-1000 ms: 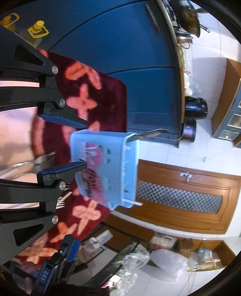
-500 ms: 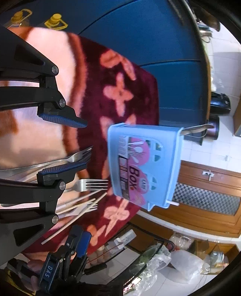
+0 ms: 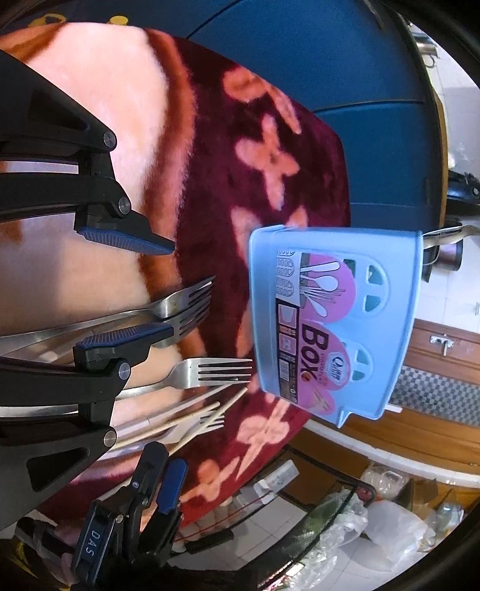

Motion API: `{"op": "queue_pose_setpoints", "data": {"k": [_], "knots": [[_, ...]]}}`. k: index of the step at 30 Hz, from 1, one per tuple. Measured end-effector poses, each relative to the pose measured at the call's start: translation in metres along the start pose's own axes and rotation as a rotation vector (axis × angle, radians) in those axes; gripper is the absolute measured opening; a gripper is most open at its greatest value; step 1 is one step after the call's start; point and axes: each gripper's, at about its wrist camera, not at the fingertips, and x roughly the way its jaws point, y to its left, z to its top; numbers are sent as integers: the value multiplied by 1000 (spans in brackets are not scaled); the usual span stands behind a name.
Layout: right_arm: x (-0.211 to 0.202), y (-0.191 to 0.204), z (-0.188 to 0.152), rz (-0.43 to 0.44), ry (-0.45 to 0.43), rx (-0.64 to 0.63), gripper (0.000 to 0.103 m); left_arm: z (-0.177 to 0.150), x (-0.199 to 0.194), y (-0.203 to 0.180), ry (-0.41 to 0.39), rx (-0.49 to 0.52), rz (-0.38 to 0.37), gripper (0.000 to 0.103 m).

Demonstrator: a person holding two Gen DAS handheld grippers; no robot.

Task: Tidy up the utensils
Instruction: 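Move both tools back down to the utensils on the blanket, then grasp a silver fork with the left tool while the right tool grasps a wooden chopstick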

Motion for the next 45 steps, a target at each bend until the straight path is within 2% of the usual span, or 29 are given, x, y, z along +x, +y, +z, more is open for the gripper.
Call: {"op": "queue_pose_setpoints", "data": {"k": [3,7,9,12,15,17,19,25,29,32,38,45], "knots": [[1,0,1,2,0,-3,51,1,3,0,0,-7,-30,33],[3,1,1,0,5,-7,48,5,8,-3,2,-17,-79,17],[3,1,0,2,3,-11,45,5,8,-5,-3,-17,-81,13],[3,2,0,16,3,-15,32,5,5,-5,-8,-26,-95,4],[3,4,0,41,8,-14,18,4,3,-2,-7,-35,-99,4],[3,6,0,43,9,-14,16,2,1,0,-6,-44,-104,4],[0,8,0,46,5,-20,7,1,-3,3,-10,-50,-105,3],[-6,5,-1,20,0,-23,7,-5,-19,14,-24,-62,-84,2],[-3,4,0,9,35,-27,7,-9,-20,25,4,-84,-67,3],[1,6,1,-5,75,-49,7,-10,-17,31,23,-102,-87,3],[12,12,9,-13,158,-84,7,-10,-6,30,90,-98,-70,6],[32,16,25,1,305,-121,10,-7,0,31,126,-91,-79,6]]}}
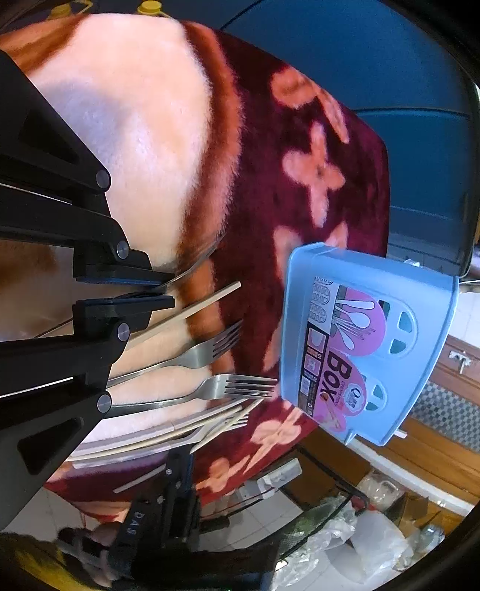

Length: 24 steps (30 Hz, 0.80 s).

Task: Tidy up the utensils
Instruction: 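Grasp a silver fork with the left tool while the right tool grasps a wooden chopstick, then carry the fork with the left tool while the right tool carries the chopstick to the holder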

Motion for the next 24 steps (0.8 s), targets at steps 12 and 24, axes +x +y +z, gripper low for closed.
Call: {"op": "queue_pose_setpoints", "data": {"k": [12,24], "knots": [[0,-15,9,81,48,82,6,4,-9,-5,-14,5,-27,3],[-63,-18,-19,158,-242,151,6,17,-64,-29,-209,50,-49,1]]}}
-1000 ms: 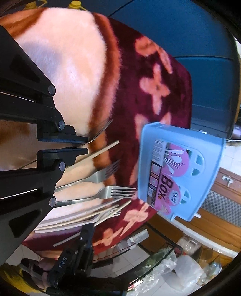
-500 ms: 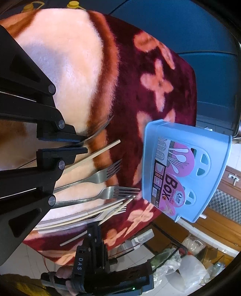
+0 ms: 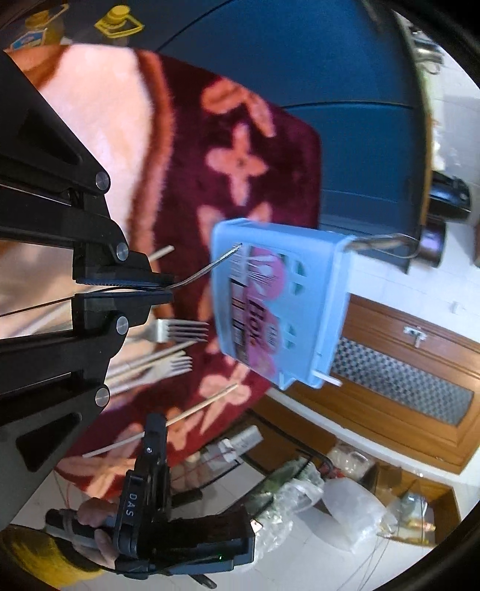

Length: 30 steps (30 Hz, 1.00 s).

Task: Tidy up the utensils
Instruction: 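Carry the fork with the left tool while the right tool carries the chopstick to the holder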

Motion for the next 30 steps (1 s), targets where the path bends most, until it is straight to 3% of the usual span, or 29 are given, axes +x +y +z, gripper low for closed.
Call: {"op": "queue_pose_setpoints", "data": {"k": [7,13,30], "knots": [[-29,5,12,46,-180,32,6,18,-20,-16,-95,34,-10,1],[-45,7,23,55,-268,36,6,37,-31,-26,-158,51,-16,1],[-51,-2,44,71,-360,41,6,117,-55,-35,-335,107,54,1]]}}
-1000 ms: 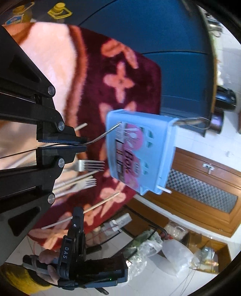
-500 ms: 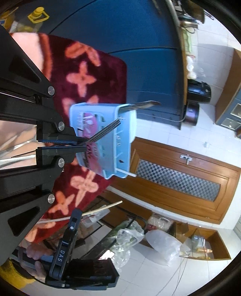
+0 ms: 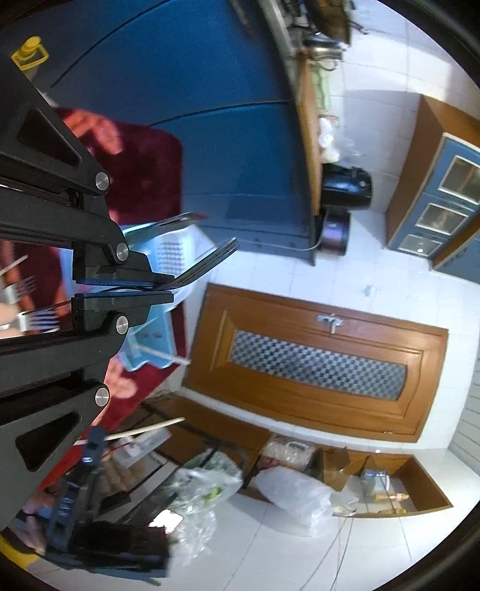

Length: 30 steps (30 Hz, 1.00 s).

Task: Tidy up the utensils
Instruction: 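Carry the fork with the left tool while the right tool carries the chopstick to the holder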

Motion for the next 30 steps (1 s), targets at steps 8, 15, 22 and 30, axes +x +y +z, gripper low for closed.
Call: {"op": "queue_pose_setpoints", "data": {"k": [8,15,22,30], "knots": [[9,-11,0,9,-1,9,6,40,20,2,-78,44,78,1],[13,-20,5,7,-27,17,6,43,54,5,-102,61,143,1],[25,-24,23,-12,-78,12,6,24,86,11,-58,63,163,1],[50,-22,57,-38,-206,-35,6,3,102,15,-19,65,162,1]]}}
